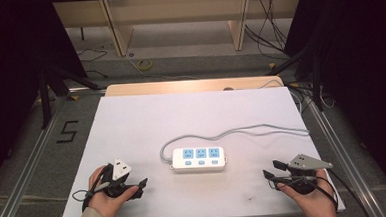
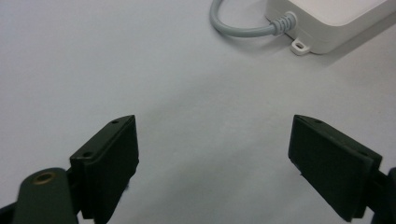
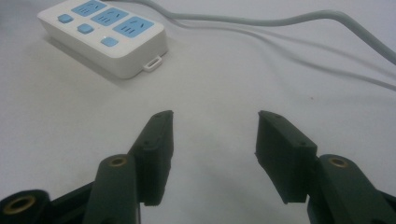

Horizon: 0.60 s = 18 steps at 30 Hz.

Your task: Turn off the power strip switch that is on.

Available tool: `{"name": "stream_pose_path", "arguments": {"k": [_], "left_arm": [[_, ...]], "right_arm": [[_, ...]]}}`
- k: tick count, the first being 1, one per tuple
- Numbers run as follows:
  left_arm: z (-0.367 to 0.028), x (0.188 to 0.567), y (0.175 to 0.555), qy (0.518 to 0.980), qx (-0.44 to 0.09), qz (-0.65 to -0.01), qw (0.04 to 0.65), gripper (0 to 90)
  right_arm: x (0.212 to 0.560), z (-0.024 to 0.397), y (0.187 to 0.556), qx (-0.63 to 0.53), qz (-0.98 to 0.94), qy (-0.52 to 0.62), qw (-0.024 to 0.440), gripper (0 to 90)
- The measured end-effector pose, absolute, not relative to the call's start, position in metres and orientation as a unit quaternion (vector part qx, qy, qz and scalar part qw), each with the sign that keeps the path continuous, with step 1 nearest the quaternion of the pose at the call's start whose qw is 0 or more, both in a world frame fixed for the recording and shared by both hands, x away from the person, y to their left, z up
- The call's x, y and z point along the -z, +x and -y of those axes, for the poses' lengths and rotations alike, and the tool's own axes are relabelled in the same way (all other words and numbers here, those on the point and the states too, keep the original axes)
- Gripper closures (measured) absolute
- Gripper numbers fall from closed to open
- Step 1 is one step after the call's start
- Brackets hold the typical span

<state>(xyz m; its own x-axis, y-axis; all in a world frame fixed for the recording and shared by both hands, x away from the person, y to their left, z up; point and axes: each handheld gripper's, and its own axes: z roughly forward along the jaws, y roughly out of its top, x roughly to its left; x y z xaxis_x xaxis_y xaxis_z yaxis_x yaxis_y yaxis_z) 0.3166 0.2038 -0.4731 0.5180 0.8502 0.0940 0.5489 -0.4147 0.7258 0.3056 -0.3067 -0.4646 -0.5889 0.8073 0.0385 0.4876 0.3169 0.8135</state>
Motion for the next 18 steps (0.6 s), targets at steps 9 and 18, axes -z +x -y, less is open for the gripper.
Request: {"name": "stream_pose_path", "arguments": {"k": [9, 18], "left_arm": [[-0.2048, 0.4732, 0.3159, 0.810, -0.232, -0.432, 0.320, 15.8], [-0.2042, 0.4735, 0.3167, 0.809, -0.233, -0.432, 0.322, 16.0]], "right_arm": [[0.4613, 0.3081, 0.3044, -0.412, -0.788, 0.410, 0.202, 56.7], [0.4564, 0.3099, 0.3049, -0.401, -0.789, 0.414, 0.212, 78.4]]}}
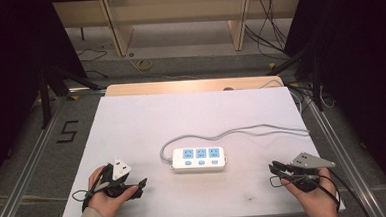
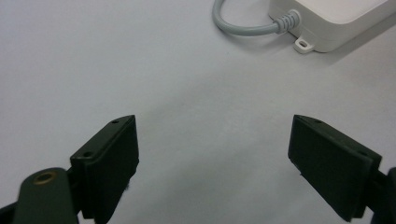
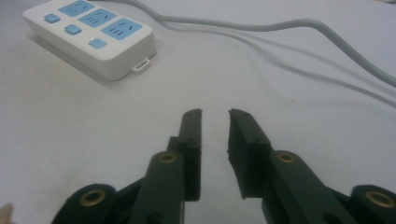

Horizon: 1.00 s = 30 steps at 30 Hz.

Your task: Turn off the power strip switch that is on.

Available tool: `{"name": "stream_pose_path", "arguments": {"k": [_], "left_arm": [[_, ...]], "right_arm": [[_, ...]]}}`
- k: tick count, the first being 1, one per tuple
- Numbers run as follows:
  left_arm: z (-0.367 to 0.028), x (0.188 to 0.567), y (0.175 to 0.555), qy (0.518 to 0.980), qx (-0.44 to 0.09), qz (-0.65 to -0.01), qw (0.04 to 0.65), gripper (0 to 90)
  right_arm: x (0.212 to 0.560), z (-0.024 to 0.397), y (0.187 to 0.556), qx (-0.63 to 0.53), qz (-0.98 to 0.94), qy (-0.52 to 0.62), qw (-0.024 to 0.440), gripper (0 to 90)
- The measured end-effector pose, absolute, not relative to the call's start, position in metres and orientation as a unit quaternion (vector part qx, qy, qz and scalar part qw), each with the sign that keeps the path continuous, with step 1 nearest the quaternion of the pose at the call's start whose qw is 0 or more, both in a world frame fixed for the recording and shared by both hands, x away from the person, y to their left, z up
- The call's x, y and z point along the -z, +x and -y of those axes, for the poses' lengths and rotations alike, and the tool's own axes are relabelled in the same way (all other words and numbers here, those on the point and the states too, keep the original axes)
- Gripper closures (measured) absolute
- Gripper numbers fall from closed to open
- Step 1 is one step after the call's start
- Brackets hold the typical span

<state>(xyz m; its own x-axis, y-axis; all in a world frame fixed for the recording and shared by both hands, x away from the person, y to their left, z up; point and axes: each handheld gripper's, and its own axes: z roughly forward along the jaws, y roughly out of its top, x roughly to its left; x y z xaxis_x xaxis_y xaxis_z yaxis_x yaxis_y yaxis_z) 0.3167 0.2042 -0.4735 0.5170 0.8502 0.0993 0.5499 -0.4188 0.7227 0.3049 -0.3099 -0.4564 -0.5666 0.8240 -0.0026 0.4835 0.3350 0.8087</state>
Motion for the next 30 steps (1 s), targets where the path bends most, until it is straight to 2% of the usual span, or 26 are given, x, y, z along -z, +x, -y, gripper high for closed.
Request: {"name": "stream_pose_path", "arguments": {"k": [2, 6, 8, 30], "left_arm": [[-0.204, 0.473, 0.317, 0.809, -0.234, -0.433, 0.322, 16.0], [-0.204, 0.473, 0.317, 0.810, -0.234, -0.432, 0.322, 16.0], [-0.204, 0.473, 0.317, 0.809, -0.234, -0.432, 0.322, 16.0], [-0.201, 0.473, 0.317, 0.810, -0.237, -0.428, 0.322, 16.5]], "right_arm": [[0.456, 0.310, 0.305, -0.400, -0.789, 0.414, 0.213, 80.0], [0.452, 0.309, 0.305, -0.399, -0.789, 0.410, 0.222, 89.2], [0.452, 0.309, 0.305, -0.397, -0.791, 0.408, 0.224, 90.0], [0.446, 0.302, 0.311, -0.374, -0.810, 0.397, 0.216, 90.0]]}}
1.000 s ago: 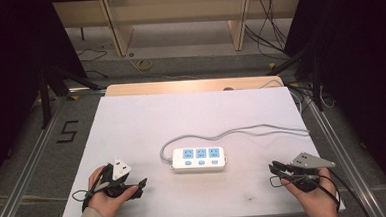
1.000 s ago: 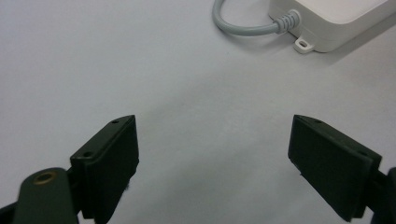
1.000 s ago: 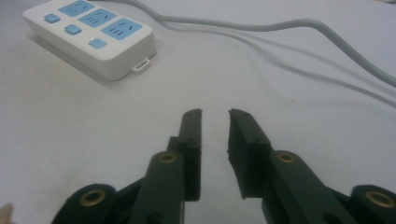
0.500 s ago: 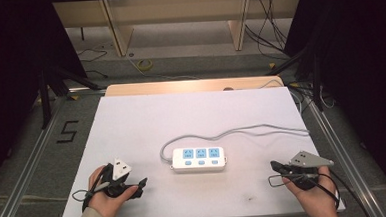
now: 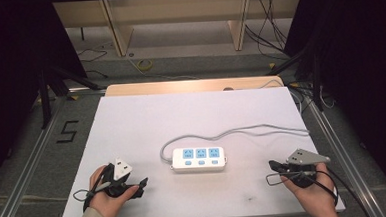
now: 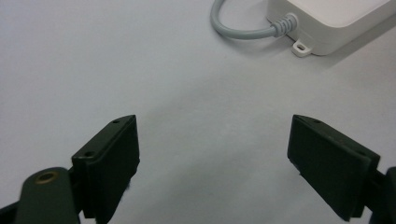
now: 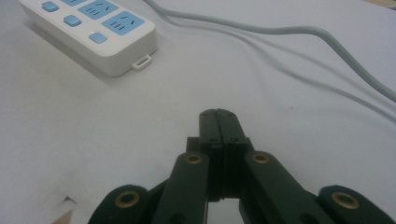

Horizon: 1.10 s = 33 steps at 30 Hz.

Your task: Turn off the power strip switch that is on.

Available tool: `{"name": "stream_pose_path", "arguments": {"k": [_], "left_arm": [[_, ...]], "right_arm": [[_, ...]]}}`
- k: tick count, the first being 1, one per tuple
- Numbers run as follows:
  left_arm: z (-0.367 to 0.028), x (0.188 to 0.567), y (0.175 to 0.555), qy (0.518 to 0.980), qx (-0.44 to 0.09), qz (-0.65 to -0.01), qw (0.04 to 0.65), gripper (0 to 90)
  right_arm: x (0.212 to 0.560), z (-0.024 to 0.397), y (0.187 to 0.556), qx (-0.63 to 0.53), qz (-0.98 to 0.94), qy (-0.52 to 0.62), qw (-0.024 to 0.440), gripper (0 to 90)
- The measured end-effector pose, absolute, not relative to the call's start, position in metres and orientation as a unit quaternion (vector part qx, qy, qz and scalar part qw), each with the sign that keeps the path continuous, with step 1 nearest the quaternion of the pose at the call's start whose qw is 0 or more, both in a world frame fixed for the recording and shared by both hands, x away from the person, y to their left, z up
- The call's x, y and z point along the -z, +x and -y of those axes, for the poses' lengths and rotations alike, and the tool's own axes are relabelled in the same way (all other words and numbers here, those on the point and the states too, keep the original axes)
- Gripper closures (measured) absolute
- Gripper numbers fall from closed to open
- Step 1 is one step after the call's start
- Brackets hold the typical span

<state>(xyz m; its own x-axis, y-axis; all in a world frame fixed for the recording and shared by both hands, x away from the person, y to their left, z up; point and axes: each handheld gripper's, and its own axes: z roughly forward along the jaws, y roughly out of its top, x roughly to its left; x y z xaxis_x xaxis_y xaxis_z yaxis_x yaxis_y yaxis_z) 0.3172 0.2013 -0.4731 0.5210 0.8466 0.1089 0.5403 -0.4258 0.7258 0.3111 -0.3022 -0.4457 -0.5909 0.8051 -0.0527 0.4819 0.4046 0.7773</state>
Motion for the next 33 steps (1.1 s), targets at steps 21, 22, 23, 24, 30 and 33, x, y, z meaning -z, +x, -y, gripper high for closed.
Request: {"name": "stream_pose_path", "arguments": {"k": [21, 22, 23, 24, 30, 33], "left_arm": [[-0.201, 0.473, 0.318, 0.811, -0.238, -0.427, 0.321, 16.5], [-0.200, 0.473, 0.318, 0.811, -0.239, -0.427, 0.321, 16.5], [-0.200, 0.473, 0.318, 0.811, -0.239, -0.427, 0.321, 16.5], [-0.200, 0.473, 0.318, 0.811, -0.239, -0.427, 0.321, 16.5], [-0.200, 0.473, 0.318, 0.810, -0.241, -0.427, 0.321, 16.5], [-0.200, 0.473, 0.318, 0.811, -0.241, -0.426, 0.321, 16.5]], "right_arm": [[0.441, 0.297, 0.316, -0.367, -0.817, 0.392, 0.208, 90.0], [0.441, 0.296, 0.316, -0.367, -0.818, 0.390, 0.208, 90.0], [0.441, 0.296, 0.316, -0.367, -0.818, 0.390, 0.208, 90.0], [0.441, 0.296, 0.316, -0.366, -0.819, 0.390, 0.207, 90.0], [0.440, 0.293, 0.317, -0.366, -0.823, 0.386, 0.202, 90.0], [0.440, 0.292, 0.318, -0.366, -0.824, 0.383, 0.203, 90.0]]}}
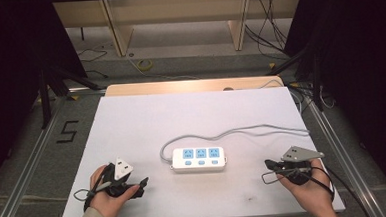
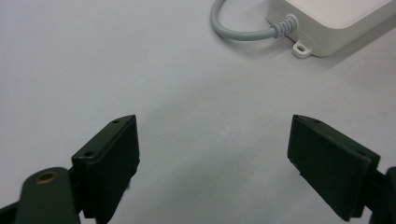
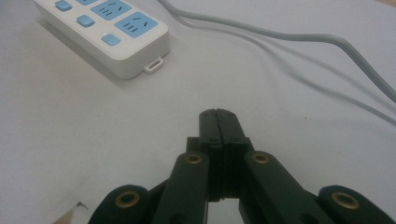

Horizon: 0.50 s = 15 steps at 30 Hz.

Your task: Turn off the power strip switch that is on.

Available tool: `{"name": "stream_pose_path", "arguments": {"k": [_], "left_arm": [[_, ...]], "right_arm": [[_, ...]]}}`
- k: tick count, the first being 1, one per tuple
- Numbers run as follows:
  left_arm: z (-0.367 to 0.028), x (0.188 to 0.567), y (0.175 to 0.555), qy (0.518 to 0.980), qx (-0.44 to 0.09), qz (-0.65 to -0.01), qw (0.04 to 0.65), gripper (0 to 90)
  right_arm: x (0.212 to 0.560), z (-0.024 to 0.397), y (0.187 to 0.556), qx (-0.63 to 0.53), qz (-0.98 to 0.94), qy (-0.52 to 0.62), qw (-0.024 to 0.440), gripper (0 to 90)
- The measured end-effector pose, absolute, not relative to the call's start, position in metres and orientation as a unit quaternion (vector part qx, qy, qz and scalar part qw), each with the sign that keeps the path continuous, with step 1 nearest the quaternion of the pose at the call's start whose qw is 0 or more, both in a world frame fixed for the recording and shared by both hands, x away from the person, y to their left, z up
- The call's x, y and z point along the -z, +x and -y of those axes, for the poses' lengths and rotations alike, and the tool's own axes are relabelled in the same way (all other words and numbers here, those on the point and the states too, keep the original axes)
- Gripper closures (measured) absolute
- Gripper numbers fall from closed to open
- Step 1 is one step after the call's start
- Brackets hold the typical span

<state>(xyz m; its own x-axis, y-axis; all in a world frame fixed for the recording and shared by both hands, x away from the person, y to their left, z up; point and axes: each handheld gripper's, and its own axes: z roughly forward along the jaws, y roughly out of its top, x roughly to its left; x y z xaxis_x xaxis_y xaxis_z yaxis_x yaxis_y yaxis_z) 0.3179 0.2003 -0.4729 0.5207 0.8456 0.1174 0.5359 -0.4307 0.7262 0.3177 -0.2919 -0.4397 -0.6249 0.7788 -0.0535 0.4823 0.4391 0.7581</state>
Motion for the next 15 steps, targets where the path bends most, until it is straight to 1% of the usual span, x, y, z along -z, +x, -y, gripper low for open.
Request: {"name": "stream_pose_path", "arguments": {"k": [15], "left_arm": [[-0.1999, 0.4728, 0.3179, 0.810, -0.242, -0.426, 0.322, 16.7]], "right_arm": [[0.4366, 0.2852, 0.3211, -0.362, -0.829, 0.378, 0.197, 90.0]]}}
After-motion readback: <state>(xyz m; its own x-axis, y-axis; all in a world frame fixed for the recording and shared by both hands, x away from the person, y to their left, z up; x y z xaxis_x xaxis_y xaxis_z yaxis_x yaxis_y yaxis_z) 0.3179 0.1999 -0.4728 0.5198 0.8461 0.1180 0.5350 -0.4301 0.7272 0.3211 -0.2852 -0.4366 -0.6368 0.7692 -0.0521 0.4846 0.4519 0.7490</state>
